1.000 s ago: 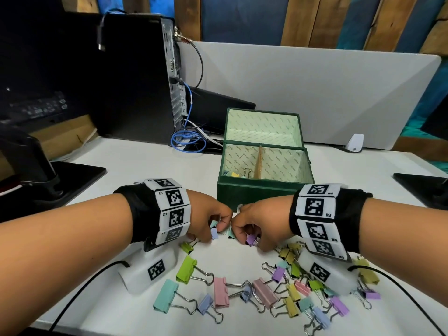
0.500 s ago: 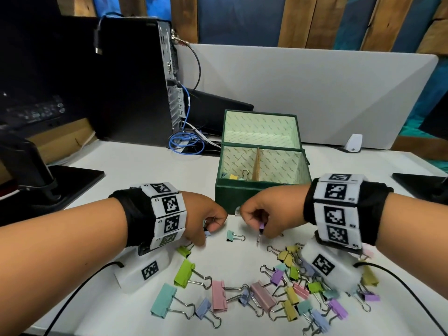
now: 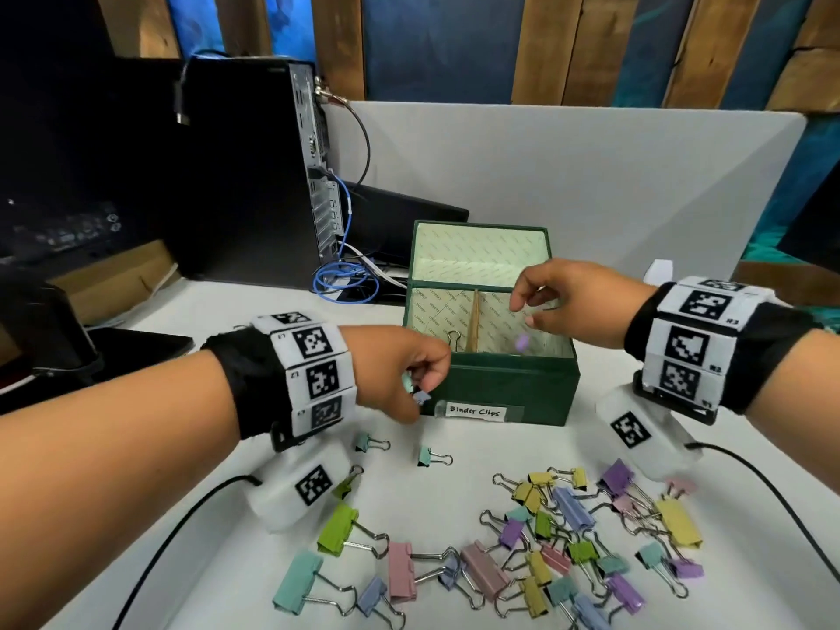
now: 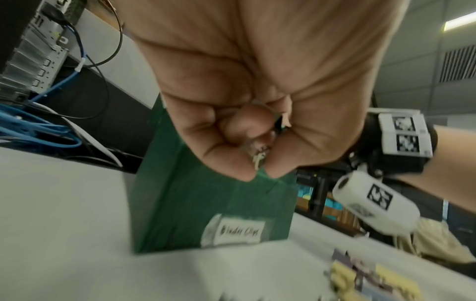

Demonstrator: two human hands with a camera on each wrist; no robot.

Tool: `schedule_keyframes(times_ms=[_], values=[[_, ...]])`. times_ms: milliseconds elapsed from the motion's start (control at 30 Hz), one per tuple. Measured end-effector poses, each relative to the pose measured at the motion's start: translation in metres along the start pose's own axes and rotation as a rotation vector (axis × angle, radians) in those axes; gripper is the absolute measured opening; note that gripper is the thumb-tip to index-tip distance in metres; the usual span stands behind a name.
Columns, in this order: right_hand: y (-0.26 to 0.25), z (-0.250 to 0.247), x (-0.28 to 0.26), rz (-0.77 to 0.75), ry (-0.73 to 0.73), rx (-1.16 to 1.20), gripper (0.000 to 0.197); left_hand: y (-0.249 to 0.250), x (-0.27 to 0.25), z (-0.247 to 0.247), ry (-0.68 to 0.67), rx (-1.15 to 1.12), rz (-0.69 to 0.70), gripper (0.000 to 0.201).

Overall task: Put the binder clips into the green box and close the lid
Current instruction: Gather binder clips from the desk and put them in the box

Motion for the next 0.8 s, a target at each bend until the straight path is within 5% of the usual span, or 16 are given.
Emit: schedule_keyframes(times_ms=[200, 367, 500, 700, 800], values=[[-0.004, -0.017, -0.021, 0.022, 0.030, 0.074, 0.025, 0.037, 0.023, -0.042, 0.158, -0.185, 0.069, 0.028], [-0.028, 0.003, -0.038, -0.010, -0.291, 0.027, 0.013, 0.063, 0.049, -0.059, 0.312, -0.340, 0.110, 0.026], [-0.033, 0.027, -0.047, -0.005, -0.489, 0.000, 0.007, 0.055, 0.055, -0.055, 0.283, -0.401, 0.047, 0.040], [-0.037, 0.045, -0.038, -0.074, -0.501, 0.028, 0.017, 0.016, 0.022, -0.053, 0.145, -0.419, -0.020, 0.021], [-0.053, 0.059, -0.029, -0.163, -0.526, 0.009, 0.026, -0.011, 0.003, -0.034, -0.012, -0.230, -0.113, 0.022]])
Point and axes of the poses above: each hand's wrist, its own x-axis towards the middle knuckle, its own z-axis out of the palm, y = z × x, the point moved 8 cm from there along x, towards the middle knuckle, and after that the axes turned 14 degrees about -z, right-handed, at the moved point
